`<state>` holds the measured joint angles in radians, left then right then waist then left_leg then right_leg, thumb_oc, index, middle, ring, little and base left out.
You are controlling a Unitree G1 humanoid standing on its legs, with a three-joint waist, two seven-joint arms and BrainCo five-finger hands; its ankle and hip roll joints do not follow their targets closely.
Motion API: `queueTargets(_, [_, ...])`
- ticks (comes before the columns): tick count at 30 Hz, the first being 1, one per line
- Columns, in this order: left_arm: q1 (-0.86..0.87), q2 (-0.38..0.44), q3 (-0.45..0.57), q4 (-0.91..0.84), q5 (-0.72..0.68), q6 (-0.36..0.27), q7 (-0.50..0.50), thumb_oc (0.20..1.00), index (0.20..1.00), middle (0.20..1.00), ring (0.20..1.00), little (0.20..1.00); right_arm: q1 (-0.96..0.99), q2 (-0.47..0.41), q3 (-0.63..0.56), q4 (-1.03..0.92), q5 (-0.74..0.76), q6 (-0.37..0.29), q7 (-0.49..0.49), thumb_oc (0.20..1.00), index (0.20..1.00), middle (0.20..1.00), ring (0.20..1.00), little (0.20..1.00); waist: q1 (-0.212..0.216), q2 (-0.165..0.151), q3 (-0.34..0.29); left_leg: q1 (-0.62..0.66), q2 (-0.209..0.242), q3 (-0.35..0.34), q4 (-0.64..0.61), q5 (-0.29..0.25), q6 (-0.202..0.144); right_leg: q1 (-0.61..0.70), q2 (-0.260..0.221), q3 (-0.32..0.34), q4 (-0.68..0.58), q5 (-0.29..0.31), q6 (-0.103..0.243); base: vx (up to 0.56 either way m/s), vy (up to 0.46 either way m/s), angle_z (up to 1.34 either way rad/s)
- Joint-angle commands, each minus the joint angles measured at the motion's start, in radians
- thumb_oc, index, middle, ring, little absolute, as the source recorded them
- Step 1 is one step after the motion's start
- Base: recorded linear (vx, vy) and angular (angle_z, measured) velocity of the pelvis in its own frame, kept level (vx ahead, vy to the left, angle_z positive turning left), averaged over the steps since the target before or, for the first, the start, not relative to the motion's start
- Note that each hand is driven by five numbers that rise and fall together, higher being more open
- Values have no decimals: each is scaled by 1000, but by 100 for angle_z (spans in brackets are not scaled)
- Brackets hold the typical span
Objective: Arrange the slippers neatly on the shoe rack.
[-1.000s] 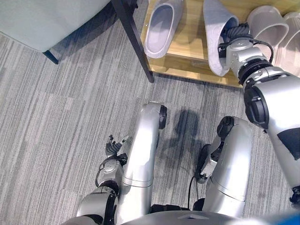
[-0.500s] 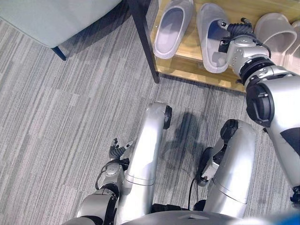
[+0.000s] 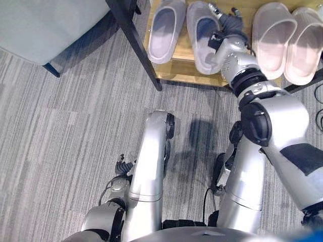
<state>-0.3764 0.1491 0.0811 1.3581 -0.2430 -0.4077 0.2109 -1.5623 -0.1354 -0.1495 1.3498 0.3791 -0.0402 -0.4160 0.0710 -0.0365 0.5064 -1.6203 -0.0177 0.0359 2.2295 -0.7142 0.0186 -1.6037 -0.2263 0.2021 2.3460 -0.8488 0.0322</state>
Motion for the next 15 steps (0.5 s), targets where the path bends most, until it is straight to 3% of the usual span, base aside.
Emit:
queueTargets(1, [8,-119,-51,-21,-5,-26,28,1000,1000,1000,1000,1000,-98,-11,6,-70,0,-72,4,1000,1000,1000,1000,1000,33,-22,9,50,14,-21,91,-107,38,42,34,150,-40,282,-5,0,0,0])
queueTargets(6, [12,-126,-45,-46,-24,-24,35,1000,1000,1000,1000,1000,-26,41,21,-206,-37,-65,-15,1000,1000,1000,1000,1000,17,-21,12,50,19,-24,81,-105,40,39,45,143,-51,288,-4,-22,-2,-4])
queueTargets(15, [6,-105,-35,-53,-27,-31,62,1000,1000,1000,1000,1000,100,139,28,-465,40,-13,37,1000,1000,1000,1000,1000,1,-33,13,50,23,-30,57,-94,49,40,46,138,-70,301,-4,-7,-2,-2])
